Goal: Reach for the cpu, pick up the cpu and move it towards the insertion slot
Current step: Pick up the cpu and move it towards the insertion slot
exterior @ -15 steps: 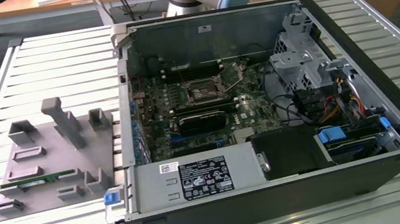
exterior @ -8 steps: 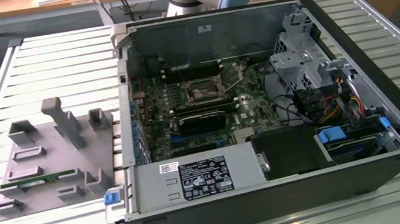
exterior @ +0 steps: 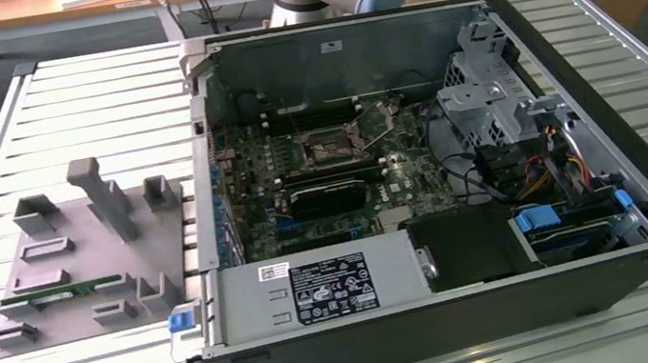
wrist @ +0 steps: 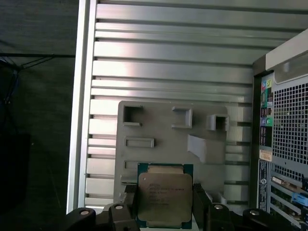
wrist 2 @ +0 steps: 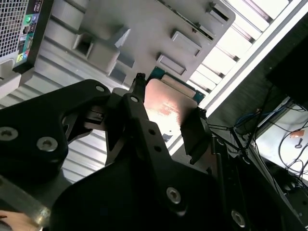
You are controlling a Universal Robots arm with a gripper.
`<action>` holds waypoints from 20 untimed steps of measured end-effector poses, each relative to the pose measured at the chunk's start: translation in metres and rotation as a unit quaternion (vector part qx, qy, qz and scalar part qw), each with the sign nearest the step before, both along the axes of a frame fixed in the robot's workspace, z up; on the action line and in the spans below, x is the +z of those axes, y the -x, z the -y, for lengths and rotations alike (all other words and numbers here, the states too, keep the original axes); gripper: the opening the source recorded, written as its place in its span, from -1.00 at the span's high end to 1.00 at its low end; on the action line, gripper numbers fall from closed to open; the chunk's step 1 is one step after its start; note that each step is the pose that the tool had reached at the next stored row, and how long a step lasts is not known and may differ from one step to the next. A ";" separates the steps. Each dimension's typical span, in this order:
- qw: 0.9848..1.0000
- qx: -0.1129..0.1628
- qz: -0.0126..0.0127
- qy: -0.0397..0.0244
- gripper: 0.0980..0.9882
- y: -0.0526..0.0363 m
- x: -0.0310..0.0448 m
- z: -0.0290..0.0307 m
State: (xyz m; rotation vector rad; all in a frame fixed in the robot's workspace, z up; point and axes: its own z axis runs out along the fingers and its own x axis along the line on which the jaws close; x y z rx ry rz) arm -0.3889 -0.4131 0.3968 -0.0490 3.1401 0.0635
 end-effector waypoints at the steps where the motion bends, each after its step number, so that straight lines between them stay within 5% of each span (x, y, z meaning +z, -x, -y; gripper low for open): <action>1: 1.000 0.000 0.000 0.000 0.00 -0.0033 0.0000 0.0000; 20: 1.000 0.000 0.000 0.000 0.00 -0.0616 -0.0009 -0.0036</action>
